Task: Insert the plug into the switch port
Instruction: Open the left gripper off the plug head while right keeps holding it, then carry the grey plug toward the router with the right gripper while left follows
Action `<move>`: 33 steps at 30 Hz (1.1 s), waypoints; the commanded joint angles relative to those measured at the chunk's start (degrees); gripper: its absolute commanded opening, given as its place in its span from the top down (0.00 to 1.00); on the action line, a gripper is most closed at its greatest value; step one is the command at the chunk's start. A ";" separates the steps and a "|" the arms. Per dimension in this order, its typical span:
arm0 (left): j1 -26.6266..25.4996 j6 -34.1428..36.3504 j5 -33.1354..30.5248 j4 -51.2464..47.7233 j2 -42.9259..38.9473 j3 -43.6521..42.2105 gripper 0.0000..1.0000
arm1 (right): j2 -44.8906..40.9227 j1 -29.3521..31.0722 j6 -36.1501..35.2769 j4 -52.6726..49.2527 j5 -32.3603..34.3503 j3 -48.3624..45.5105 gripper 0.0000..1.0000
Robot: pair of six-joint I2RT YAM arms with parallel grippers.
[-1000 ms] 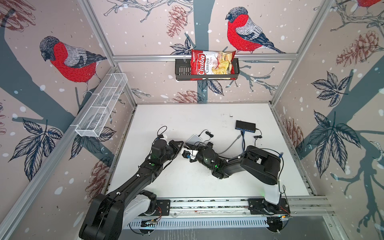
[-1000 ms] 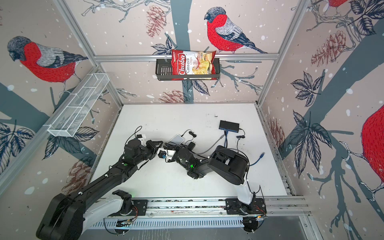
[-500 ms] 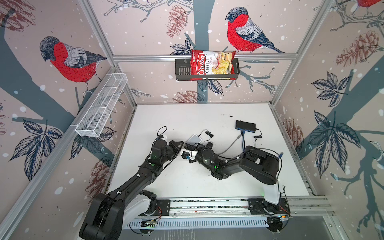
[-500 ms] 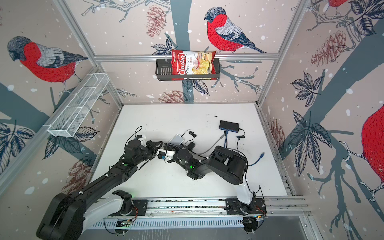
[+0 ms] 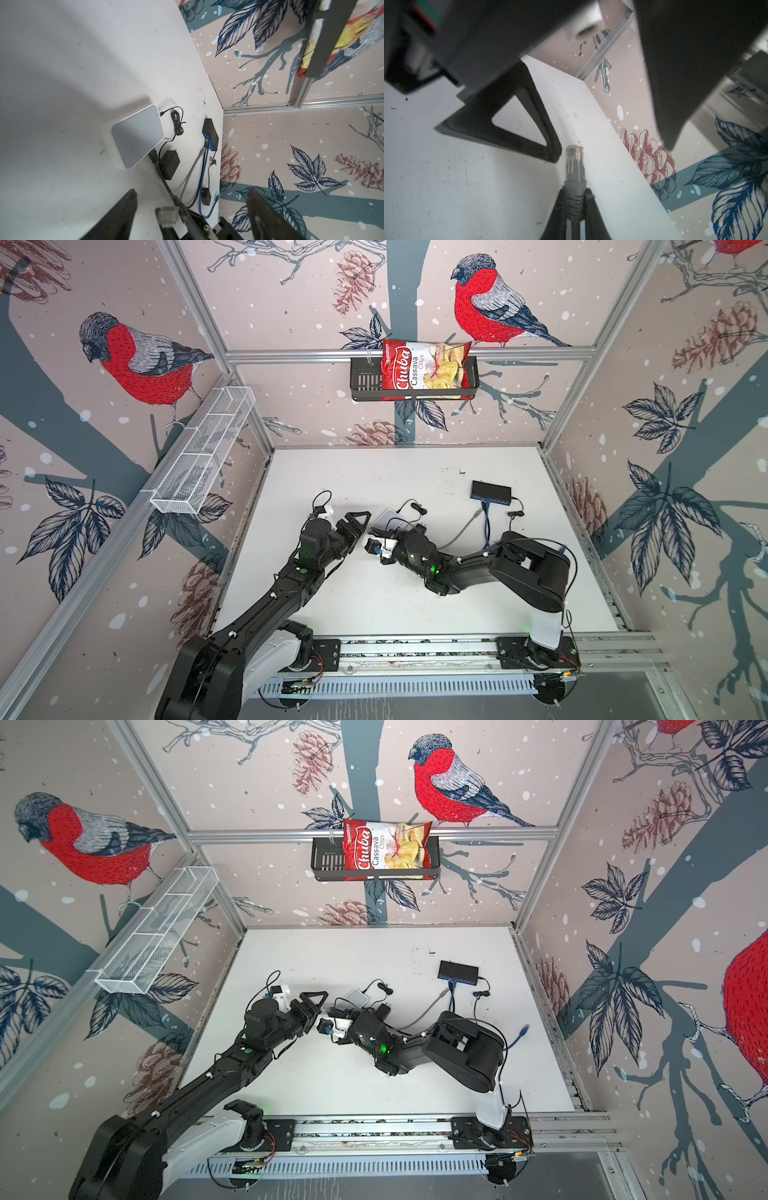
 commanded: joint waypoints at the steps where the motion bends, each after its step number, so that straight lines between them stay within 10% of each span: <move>1: -0.05 6.82 -3.01 -1.57 -0.79 1.84 0.04 | -2.76 -1.00 6.76 -9.19 -2.96 0.10 0.90; 19: -0.05 30.00 -10.68 -11.34 12.69 12.99 0.04 | -12.38 -9.96 25.56 -46.49 -11.64 3.48 0.90; 33: -0.18 34.79 -7.48 -6.14 30.85 19.67 0.08 | -6.58 -12.39 33.85 -44.47 -13.03 3.72 0.89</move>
